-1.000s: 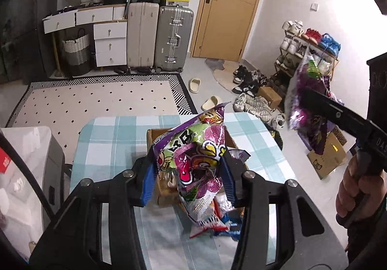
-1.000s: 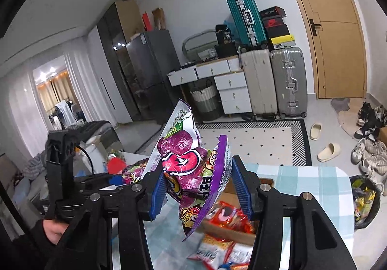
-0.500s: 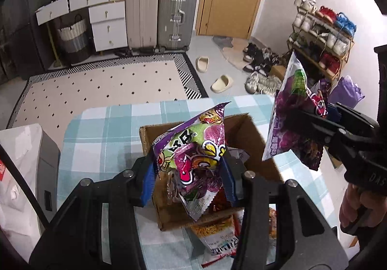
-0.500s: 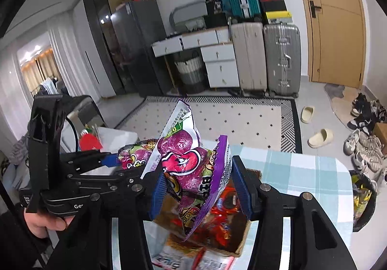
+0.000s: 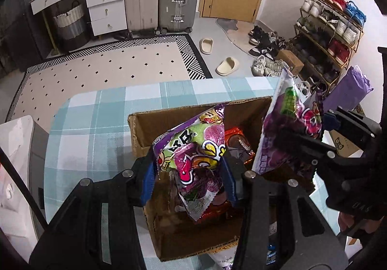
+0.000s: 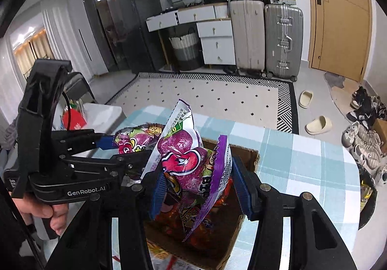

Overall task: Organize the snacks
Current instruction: 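Open both tools to drop the purple bags into the box, then withdraw both tools from the box toward the remaining snack packs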

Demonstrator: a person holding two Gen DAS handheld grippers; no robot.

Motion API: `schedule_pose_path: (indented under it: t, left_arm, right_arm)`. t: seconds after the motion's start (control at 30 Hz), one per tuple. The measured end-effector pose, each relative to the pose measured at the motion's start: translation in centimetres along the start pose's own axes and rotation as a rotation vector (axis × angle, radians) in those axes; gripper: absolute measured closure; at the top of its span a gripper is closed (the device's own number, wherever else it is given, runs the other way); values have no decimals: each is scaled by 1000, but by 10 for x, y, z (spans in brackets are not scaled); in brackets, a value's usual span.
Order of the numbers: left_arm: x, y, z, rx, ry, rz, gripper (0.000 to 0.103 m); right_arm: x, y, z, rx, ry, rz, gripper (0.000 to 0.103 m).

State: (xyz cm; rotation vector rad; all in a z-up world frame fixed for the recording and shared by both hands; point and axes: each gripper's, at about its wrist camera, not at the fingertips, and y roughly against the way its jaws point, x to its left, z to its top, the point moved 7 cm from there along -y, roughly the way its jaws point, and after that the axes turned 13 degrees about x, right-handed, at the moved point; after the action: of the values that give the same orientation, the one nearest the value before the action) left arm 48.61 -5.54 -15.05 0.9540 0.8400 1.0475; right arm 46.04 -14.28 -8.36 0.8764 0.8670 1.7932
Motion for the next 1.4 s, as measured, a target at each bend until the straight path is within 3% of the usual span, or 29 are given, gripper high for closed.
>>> schedule_pose_path:
  t: [0.2,0.37,0.6,0.67,0.83,1.13,1.3,1.4]
  left_arm:
    - [0,-13,1,21,-7,0,58]
    - [-1,-14,-2,25,-11,24,51]
    - [-5,-5,-14,10,-66,129,46]
    - [-7,4,-16,-7,-66,146,44]
    - [-14,38,-27,-76,-53,152,26]
    - [-23,96,-65,-209,-70,231,24]
    - [-29,134,-93,-302,-60,203,21]
    - [-36,153,-110,-330,-69,239,20]
  right_arm:
    - [-2,-16,-5,32,17,-16,52]
    - [-1,-24,-11,58,5,-14,51]
    - [-2,-21,-18,60,-7,-18,47]
    - [-2,-13,-18,48,-4,-28,43]
    - [1,19,-18,2,-3,-36,40]
    - [18,90,-40,-110,-13,-30,27]
    - [31,127,-63,-176,-13,-28,18]
    - [38,144,-80,-205,-17,-25,17]
